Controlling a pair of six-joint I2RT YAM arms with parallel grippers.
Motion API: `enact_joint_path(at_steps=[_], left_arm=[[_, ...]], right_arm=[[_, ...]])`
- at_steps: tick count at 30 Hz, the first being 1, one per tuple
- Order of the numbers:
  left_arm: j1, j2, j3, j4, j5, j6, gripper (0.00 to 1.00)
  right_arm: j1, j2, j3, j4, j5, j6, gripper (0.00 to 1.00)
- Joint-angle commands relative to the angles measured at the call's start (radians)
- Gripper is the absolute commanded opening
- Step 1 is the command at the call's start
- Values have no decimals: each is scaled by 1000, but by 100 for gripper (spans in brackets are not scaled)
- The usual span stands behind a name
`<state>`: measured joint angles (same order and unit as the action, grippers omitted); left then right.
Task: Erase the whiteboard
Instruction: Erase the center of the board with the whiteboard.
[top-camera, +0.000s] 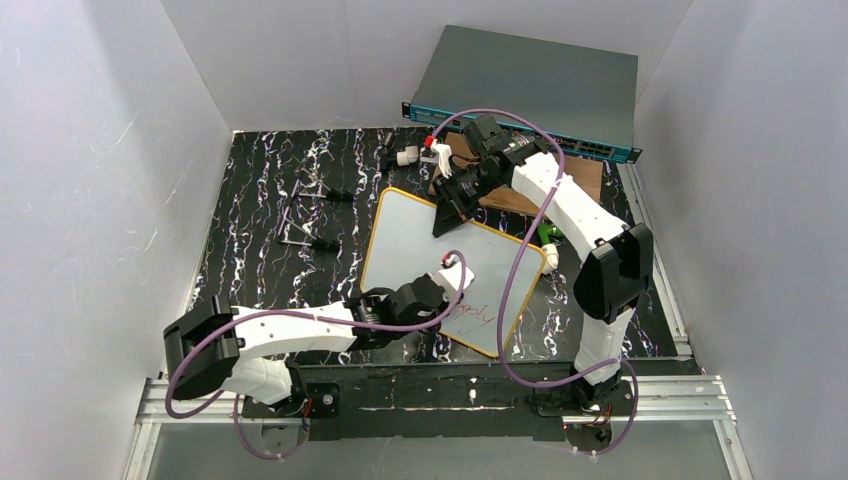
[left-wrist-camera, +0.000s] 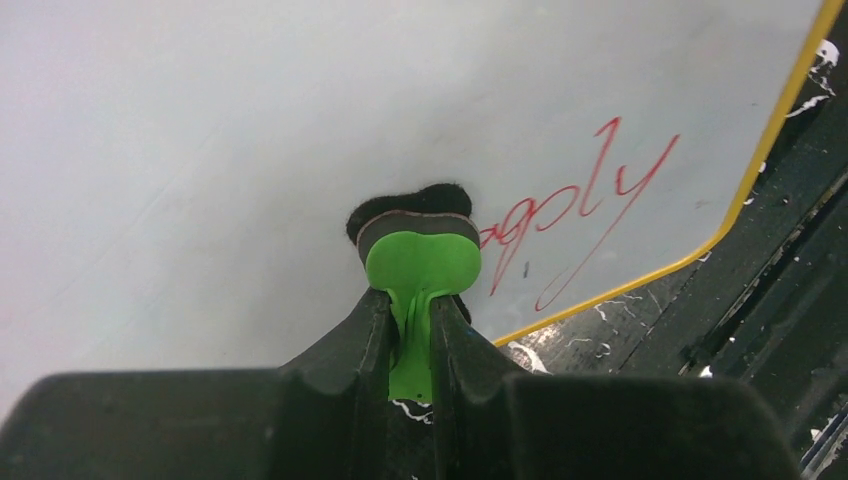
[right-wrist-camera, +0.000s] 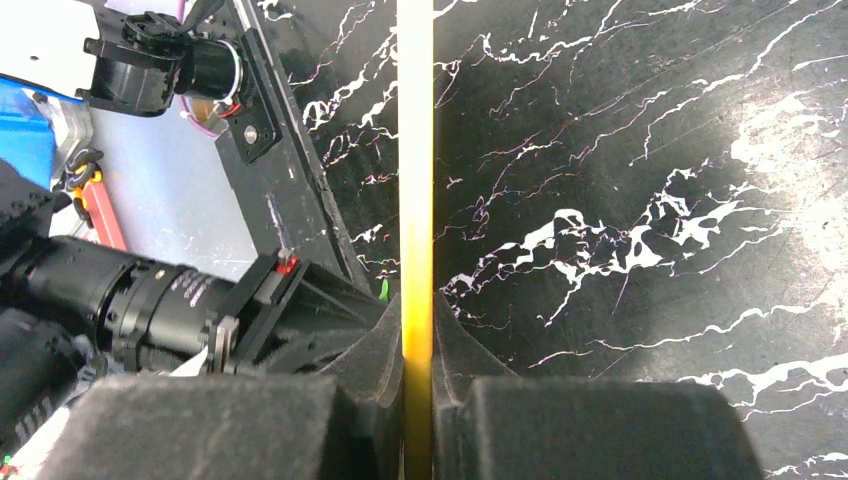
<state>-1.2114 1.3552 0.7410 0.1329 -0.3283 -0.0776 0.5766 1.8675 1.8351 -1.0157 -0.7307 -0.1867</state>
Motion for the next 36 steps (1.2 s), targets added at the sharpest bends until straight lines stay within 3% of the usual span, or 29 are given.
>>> enact_joint_path(at_steps=[1, 7, 17, 25, 31, 36], left_arm=[[42, -84, -73, 59, 12, -124, 0], [41, -89, -97, 100, 93, -102, 0], [-45, 0, -41, 132, 78, 23, 0], [-28, -26, -80, 192, -14, -18, 0], [30, -77, -115, 196, 32, -88, 0], [29, -56, -87, 114, 68, -54, 0]], right_arm=[[6, -30, 15, -16, -104, 39, 1], [6, -30, 19, -16, -104, 38, 1], [6, -24, 21, -17, -107, 40, 1], [6, -31, 20, -17, -100, 37, 1], [6, -29, 20, -18, -101, 38, 1], [6, -32, 18, -17, -99, 37, 1]])
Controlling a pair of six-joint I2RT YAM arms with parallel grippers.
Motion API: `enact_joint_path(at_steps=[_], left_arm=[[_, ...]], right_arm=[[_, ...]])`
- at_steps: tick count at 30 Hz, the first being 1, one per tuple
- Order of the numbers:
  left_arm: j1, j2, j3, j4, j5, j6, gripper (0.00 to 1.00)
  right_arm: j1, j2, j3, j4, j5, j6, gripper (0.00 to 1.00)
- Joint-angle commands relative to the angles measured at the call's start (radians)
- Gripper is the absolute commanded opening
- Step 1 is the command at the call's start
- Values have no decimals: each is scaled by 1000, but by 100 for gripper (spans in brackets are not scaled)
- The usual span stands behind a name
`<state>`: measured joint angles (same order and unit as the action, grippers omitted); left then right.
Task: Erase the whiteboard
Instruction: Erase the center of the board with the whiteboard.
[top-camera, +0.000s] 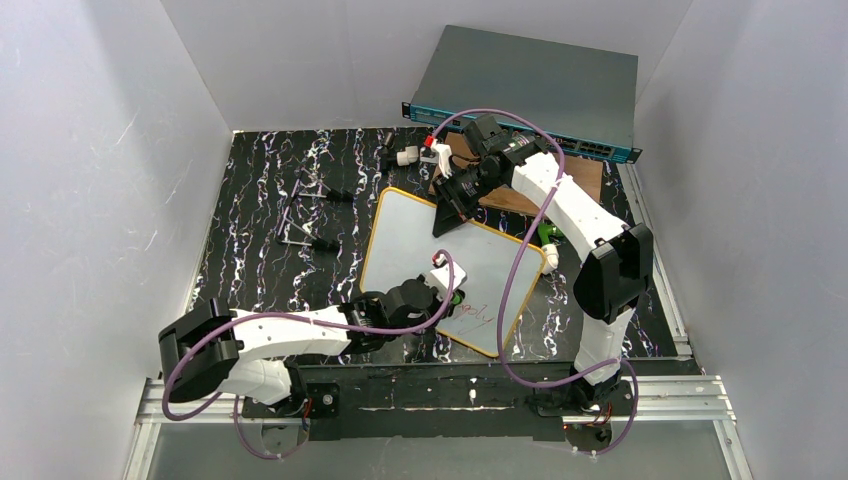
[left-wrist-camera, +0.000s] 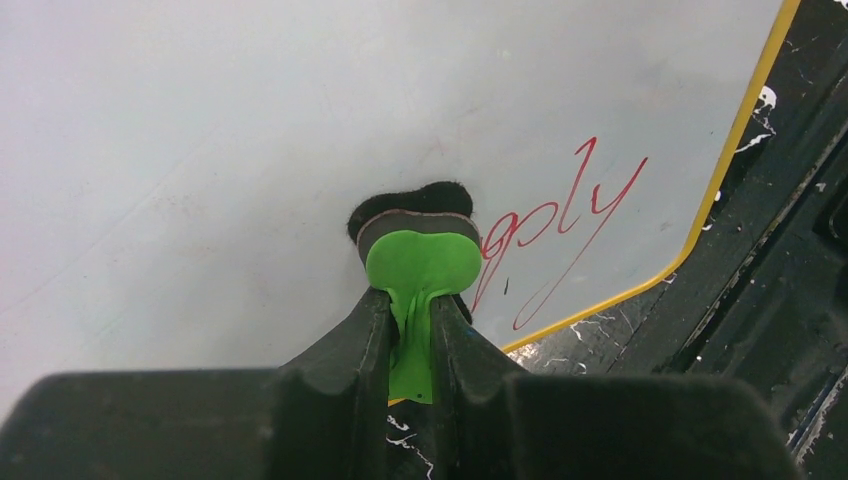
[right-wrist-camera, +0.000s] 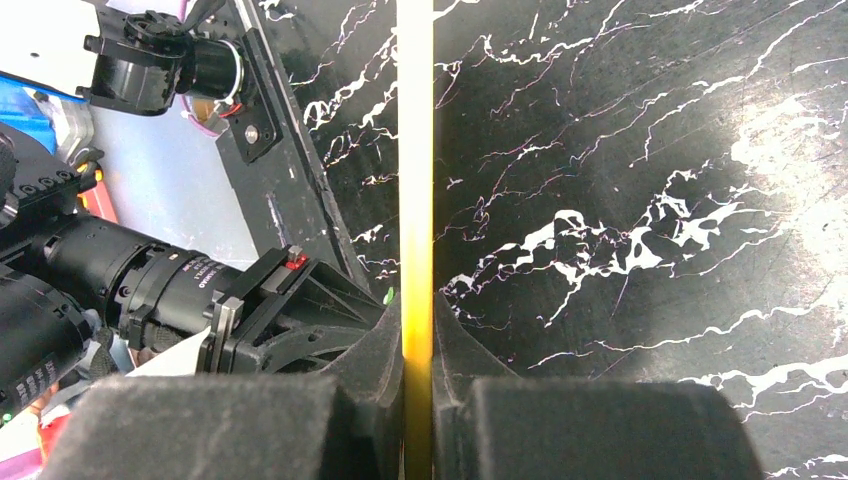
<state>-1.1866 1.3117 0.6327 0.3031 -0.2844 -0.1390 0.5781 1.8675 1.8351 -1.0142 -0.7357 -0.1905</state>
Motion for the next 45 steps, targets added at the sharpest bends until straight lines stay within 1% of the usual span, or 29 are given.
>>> enact_joint_path(at_steps=[1, 4, 9, 11, 14, 17, 20, 26, 30, 32, 35, 39, 42, 45], left_arm=[[-2, -2, 30, -78, 26, 14, 0], [-41, 45, 69, -130, 3, 44, 0], [-98, 125, 118, -205, -63, 54, 0], [-111, 140, 124, -214, -66, 49, 0], [-121, 146, 122, -204, -34, 51, 0], [-123, 138, 122, -197, -48, 66, 0], [-94, 97, 116, -178, -70, 93, 0], [23, 23, 142, -164, -4, 98, 0], [30, 29, 158, -171, 56, 123, 0], [20, 38, 142, -167, 81, 129, 0], [-34, 56, 115, -156, 81, 174, 0], [-98, 106, 113, -188, 75, 194, 0], [-114, 131, 123, -201, 70, 209, 0], [-114, 122, 125, -191, 52, 218, 0]], right_arm=[[5, -31, 19, -19, -96, 41, 1], [5, -31, 20, -20, -98, 41, 1], [5, -34, 17, -20, -100, 41, 1], [5, -34, 17, -20, -100, 41, 1], [5, -33, 17, -19, -102, 42, 1], [5, -33, 17, -20, -102, 40, 1], [5, -35, 15, -19, -101, 39, 1], [5, -35, 15, -20, -97, 40, 1], [5, -39, 14, -19, -96, 38, 1], [5, -39, 14, -19, -96, 39, 1], [5, -38, 13, -20, -98, 37, 1], [5, -35, 12, -20, -100, 36, 1], [5, -34, 10, -20, -100, 36, 1], [5, -38, 6, -18, -94, 36, 1]])
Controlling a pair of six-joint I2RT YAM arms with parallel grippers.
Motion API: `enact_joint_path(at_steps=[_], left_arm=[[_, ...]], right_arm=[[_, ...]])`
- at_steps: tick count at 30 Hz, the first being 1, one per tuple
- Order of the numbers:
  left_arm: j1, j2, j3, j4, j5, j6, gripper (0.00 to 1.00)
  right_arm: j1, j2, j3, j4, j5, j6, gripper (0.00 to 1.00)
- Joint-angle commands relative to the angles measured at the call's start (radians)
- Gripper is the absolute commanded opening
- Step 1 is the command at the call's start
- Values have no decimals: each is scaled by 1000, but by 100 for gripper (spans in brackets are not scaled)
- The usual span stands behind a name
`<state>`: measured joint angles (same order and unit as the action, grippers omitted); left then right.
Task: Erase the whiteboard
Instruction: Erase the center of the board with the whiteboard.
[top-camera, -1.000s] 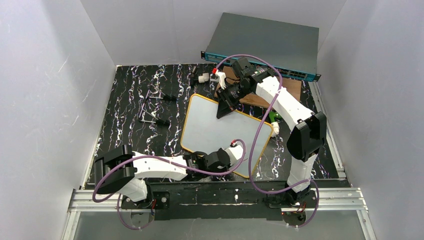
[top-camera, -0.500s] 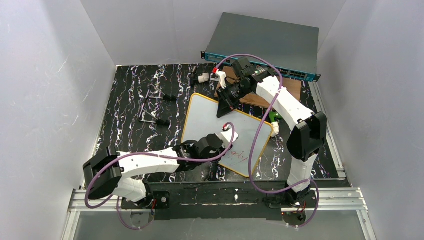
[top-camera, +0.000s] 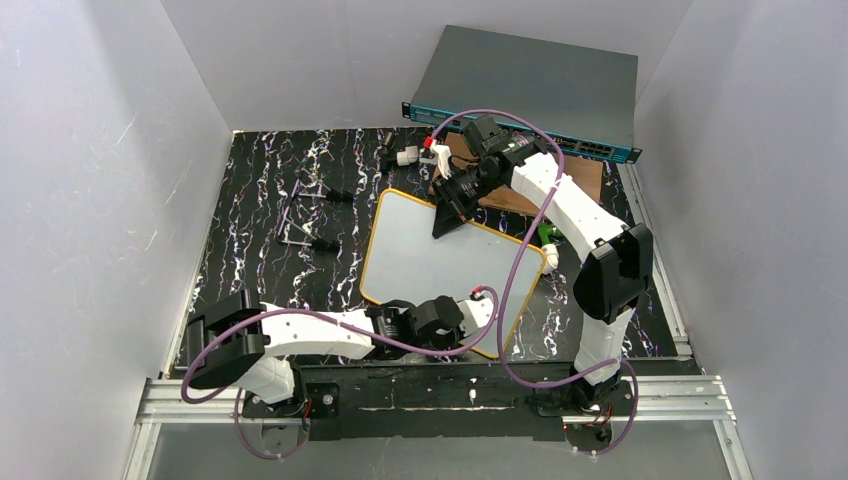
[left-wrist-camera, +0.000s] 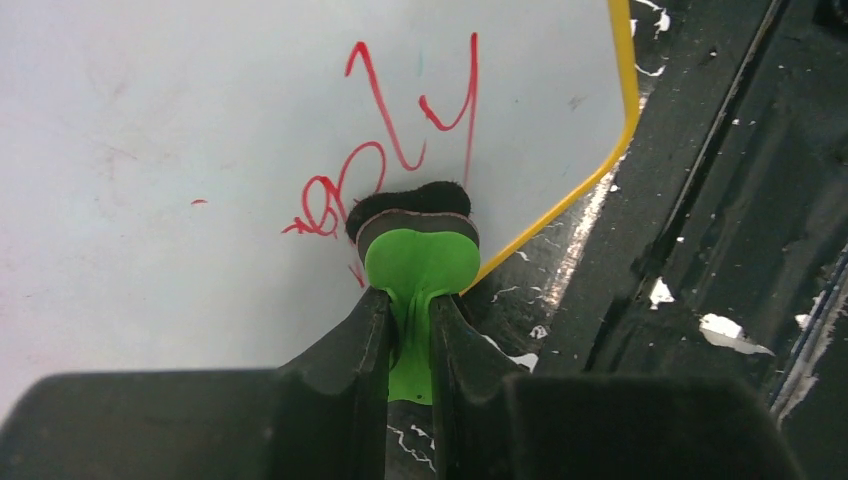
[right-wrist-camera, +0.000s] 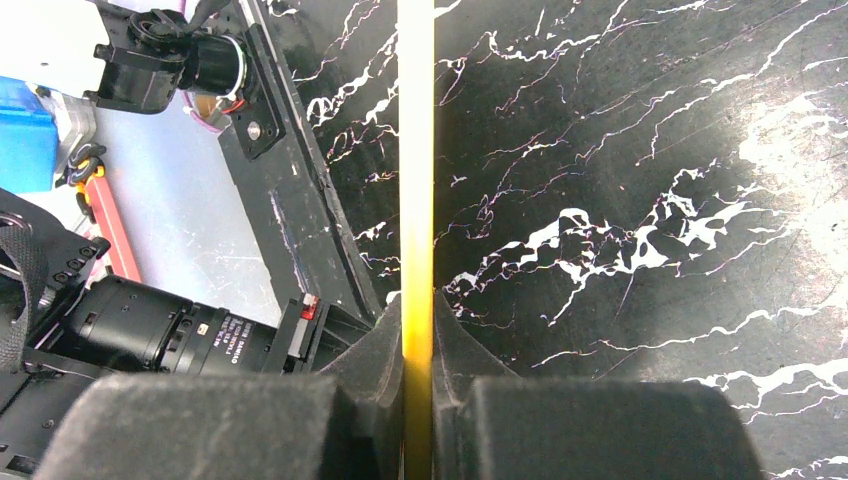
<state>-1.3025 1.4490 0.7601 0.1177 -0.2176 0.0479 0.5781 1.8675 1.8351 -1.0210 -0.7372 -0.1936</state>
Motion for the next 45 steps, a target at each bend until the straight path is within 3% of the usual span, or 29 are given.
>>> enact_joint_path(at_steps=[1, 12, 17, 32, 45], left_arm=[[2, -22, -3, -1, -27, 39, 0], [81, -75, -2, 17, 19, 33, 0], [77, -36, 4, -43, 75, 88, 0], [37, -30, -16, -83, 71, 180, 0], [15, -62, -114, 3, 64, 97, 0]], right_arm=[[5, -39, 4, -11, -88, 38, 1], [5, -39, 1, -18, -96, 24, 1], [6, -42, 2, -20, -99, 22, 1], [11, -39, 1, -22, -113, 22, 1], [16, -38, 6, -29, -116, 12, 1]])
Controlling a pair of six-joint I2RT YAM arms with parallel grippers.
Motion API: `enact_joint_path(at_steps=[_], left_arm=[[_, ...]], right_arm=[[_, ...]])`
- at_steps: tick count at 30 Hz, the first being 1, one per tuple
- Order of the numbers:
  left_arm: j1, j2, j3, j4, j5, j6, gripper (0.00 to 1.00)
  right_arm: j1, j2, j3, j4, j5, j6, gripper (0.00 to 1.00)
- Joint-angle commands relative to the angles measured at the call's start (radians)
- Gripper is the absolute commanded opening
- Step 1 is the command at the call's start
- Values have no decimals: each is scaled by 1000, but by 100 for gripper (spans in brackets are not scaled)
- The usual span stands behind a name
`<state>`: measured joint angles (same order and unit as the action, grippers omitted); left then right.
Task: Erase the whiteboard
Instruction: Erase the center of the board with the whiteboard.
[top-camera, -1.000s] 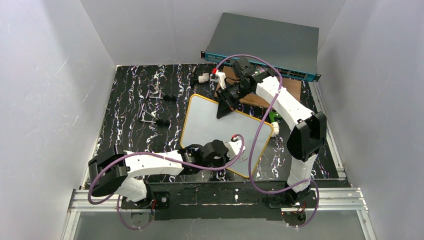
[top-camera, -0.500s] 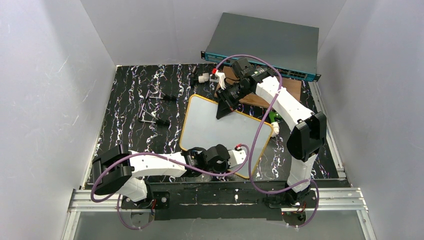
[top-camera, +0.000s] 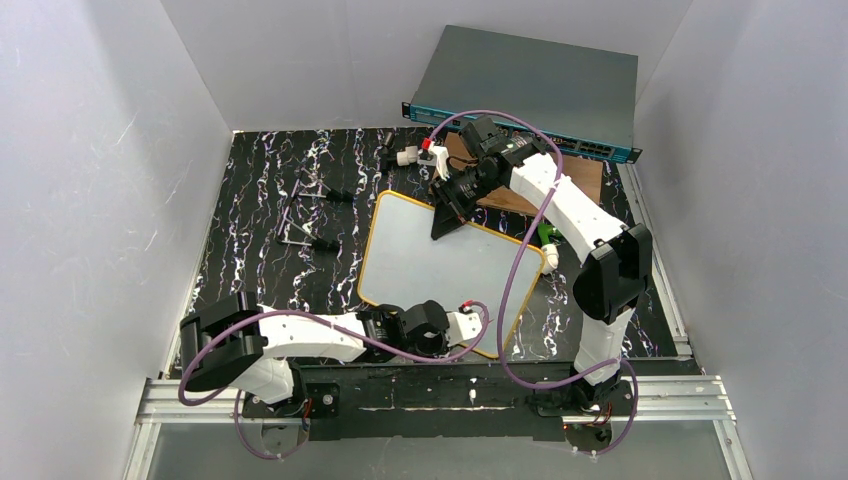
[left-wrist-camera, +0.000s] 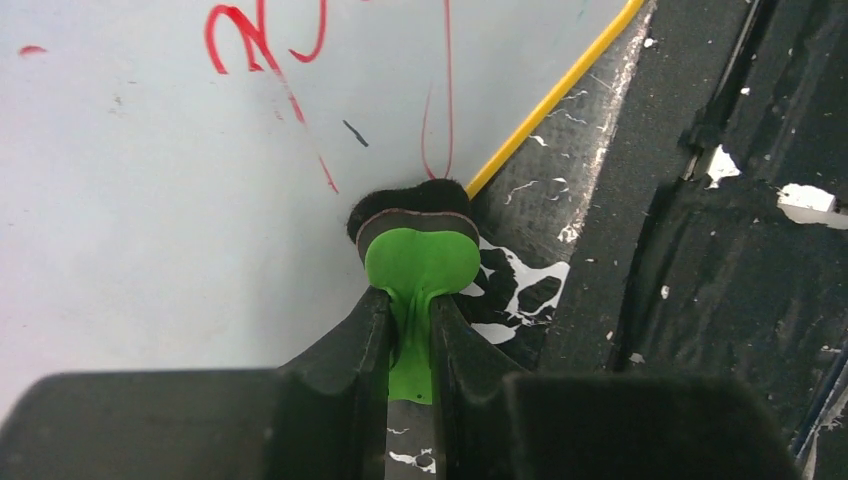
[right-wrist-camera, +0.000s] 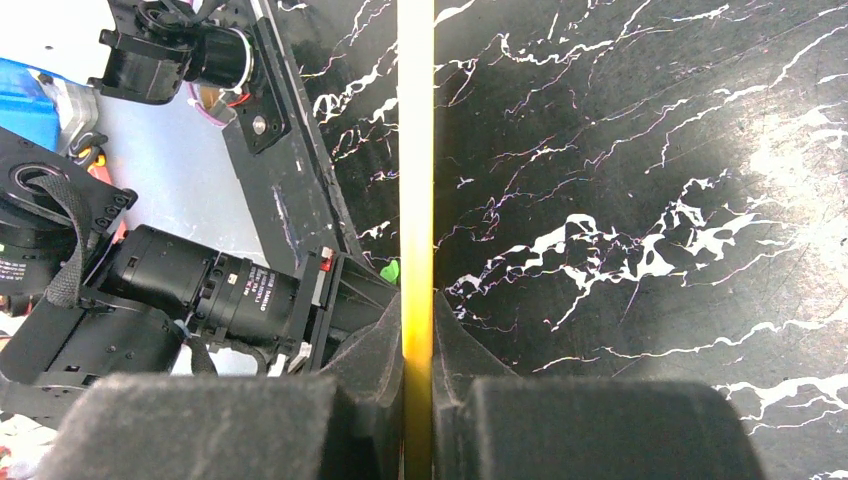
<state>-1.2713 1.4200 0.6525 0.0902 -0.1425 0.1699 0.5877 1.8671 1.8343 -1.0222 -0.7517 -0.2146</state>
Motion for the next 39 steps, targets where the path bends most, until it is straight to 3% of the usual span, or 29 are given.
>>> enact_joint_path(at_steps=[1, 14, 21, 28, 33, 39], left_arm=[[-17, -32, 0, 25, -14, -17, 0], [-4, -4, 73, 48, -33, 65, 0], [82, -30, 93, 86, 51, -16, 0], [85, -46, -9, 91, 130, -93, 0], [52, -41, -56, 91, 73, -57, 0], [43, 16, -4, 103, 31, -5, 0]], right_arm=[[6, -36, 7, -28, -102, 34, 1], [6, -40, 10, -31, -95, 28, 1], [6, -50, 3, -30, -89, 27, 1], [7, -49, 4, -32, -94, 25, 1], [7, -43, 6, -31, -97, 25, 1], [8, -46, 3, -31, -93, 26, 1]])
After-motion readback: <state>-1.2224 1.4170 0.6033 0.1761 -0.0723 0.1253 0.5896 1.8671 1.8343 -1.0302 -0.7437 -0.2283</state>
